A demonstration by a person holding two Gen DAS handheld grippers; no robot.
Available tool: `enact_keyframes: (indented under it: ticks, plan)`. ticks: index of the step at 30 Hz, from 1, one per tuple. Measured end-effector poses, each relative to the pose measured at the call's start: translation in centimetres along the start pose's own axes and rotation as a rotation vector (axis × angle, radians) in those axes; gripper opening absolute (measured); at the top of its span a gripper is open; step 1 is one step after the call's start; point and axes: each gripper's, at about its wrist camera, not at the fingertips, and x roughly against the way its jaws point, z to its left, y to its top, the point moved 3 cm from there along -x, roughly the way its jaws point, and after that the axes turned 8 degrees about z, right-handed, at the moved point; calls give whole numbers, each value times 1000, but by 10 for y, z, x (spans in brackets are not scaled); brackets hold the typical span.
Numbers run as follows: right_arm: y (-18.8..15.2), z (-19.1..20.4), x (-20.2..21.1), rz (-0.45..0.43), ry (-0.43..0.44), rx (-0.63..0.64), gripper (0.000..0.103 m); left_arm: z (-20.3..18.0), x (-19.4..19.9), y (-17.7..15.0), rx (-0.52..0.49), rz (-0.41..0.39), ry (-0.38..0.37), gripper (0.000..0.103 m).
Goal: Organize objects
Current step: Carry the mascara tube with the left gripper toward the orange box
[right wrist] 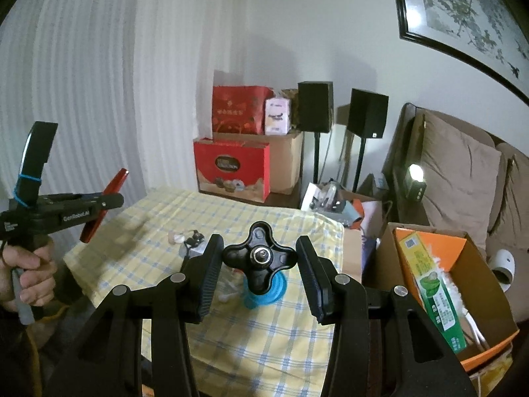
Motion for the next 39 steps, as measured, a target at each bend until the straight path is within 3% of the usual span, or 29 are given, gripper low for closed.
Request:
enact_keyframes:
  ticks: [14,39]
  plan:
    - [5,0,16,-24,-8,24,46,-5,14,9,-3,-22,-6,19]
    - [4,-68,30,-12,-37,-142,46,-20,17,17,-43,-34,-3,19]
